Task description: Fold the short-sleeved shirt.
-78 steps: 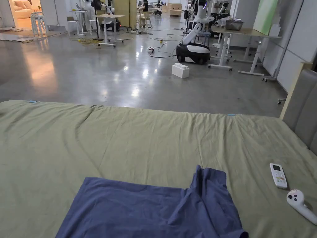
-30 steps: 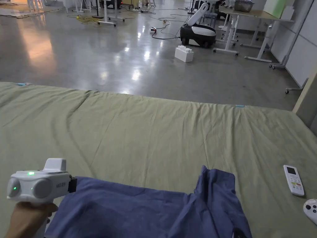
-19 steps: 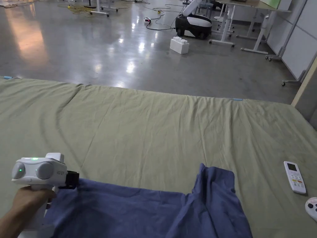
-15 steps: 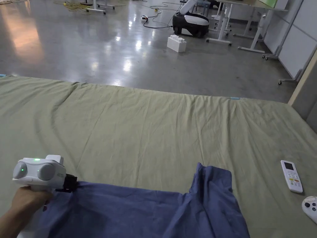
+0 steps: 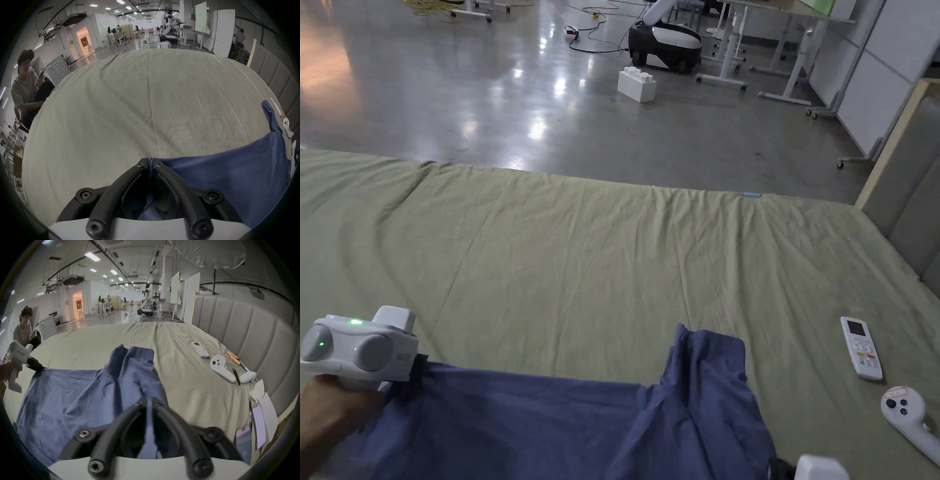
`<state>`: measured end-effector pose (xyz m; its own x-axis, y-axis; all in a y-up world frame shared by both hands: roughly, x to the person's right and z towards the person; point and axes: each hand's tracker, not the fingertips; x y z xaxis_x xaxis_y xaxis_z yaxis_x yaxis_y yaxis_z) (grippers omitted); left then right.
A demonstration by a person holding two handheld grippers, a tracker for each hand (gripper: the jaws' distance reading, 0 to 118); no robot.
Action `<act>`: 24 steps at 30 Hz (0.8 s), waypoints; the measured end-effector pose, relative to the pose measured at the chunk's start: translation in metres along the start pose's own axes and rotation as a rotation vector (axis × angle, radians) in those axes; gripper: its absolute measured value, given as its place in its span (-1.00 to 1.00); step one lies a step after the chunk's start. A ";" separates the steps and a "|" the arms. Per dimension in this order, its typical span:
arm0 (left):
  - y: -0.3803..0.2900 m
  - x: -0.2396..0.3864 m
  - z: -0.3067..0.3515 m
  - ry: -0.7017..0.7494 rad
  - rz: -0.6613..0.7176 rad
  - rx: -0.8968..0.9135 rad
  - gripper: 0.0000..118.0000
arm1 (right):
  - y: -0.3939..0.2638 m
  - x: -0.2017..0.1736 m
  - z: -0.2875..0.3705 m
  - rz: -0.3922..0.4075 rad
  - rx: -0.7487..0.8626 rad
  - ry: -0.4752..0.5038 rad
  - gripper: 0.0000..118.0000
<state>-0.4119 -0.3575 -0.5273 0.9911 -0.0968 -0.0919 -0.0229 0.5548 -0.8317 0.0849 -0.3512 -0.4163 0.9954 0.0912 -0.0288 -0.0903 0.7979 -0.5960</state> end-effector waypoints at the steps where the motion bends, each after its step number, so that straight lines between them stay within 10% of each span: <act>1: -0.001 0.000 0.004 -0.007 0.004 0.007 -0.91 | 0.013 0.004 -0.014 -0.007 -0.014 0.013 -0.26; 9: -0.012 -0.004 0.026 -0.004 0.011 0.083 -0.91 | 0.089 0.012 -0.127 0.025 -0.255 0.096 0.34; 16: -0.017 -0.005 0.034 -0.001 0.030 0.100 -0.91 | 0.090 0.006 -0.181 0.022 -0.405 0.094 0.33; 24: -0.021 -0.006 0.032 0.006 0.017 0.096 -0.91 | 0.078 -0.008 -0.181 0.059 -0.408 0.080 -0.93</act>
<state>-0.4128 -0.3422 -0.4923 0.9898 -0.0915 -0.1094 -0.0270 0.6326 -0.7740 0.0759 -0.3976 -0.6072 0.9896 0.0707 -0.1253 -0.1439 0.4900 -0.8598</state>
